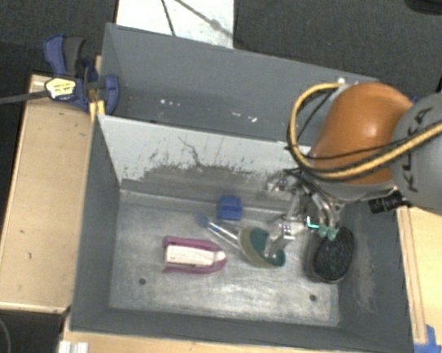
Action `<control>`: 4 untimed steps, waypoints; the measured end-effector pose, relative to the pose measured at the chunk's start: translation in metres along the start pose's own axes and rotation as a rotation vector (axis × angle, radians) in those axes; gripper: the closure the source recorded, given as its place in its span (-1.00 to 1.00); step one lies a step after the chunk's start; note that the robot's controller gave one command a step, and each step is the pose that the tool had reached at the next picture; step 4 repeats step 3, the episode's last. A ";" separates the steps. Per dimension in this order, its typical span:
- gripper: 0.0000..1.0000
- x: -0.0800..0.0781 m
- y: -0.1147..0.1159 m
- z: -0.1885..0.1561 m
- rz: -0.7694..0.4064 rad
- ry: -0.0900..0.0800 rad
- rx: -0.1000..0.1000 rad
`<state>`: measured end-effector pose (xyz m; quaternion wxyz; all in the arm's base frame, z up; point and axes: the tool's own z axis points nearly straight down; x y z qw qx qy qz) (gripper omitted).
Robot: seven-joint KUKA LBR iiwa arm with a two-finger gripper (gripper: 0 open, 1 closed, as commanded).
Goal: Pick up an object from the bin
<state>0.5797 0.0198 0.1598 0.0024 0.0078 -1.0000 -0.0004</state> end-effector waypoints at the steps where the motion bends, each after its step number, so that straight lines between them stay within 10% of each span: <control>1: -1.00 0.001 -0.009 0.087 0.161 -0.011 -0.002; 2: 1.00 -0.003 -0.009 0.083 0.159 -0.027 -0.002; 3: 1.00 0.003 -0.011 -0.042 0.137 -0.014 -0.001; 4: 1.00 0.003 -0.011 -0.042 0.137 -0.014 -0.001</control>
Offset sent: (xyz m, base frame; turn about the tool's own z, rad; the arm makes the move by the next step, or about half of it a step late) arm -0.0036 -0.0091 -0.0898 0.1597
